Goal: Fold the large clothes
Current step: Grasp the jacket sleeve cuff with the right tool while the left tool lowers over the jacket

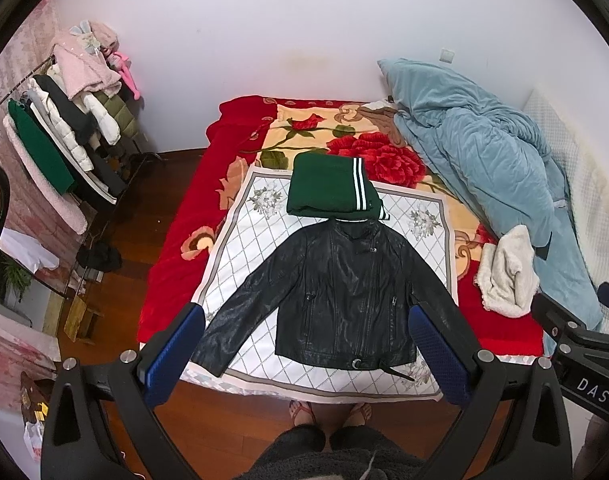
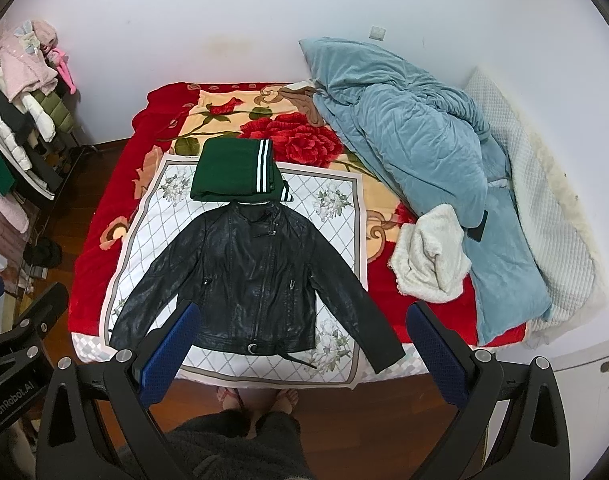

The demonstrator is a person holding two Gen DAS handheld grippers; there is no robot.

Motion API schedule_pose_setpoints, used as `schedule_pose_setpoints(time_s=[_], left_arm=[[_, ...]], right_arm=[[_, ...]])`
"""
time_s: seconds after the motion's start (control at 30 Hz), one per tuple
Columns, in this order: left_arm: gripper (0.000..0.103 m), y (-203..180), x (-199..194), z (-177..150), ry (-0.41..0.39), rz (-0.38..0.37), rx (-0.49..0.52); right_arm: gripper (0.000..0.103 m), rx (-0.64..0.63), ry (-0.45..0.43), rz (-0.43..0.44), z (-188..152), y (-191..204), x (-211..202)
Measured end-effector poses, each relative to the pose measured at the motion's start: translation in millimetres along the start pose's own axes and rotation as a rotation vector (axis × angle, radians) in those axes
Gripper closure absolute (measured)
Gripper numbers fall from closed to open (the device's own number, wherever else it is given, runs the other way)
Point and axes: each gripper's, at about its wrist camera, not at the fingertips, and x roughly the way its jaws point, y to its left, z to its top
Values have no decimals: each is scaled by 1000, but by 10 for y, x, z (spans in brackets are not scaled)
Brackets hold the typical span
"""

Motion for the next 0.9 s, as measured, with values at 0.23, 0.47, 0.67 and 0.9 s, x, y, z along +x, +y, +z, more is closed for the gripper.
schedule_pose_setpoints(time_s=[0.23, 0.47, 0.67, 0.9], left_arm=[[0, 15, 755, 166, -60, 84, 41], [0, -149, 2026, 10, 25, 157, 76], [0, -431, 3077, -433, 145, 212, 72], [0, -933, 4320, -1068, 371, 239, 63]], right_arm=[[0, 217, 52, 80, 7, -278, 700], [51, 612, 166, 91, -624, -1094, 2166], [51, 952, 307, 144, -1780, -1751, 3743], [43, 1451, 340, 258, -3378, -2403, 5443]])
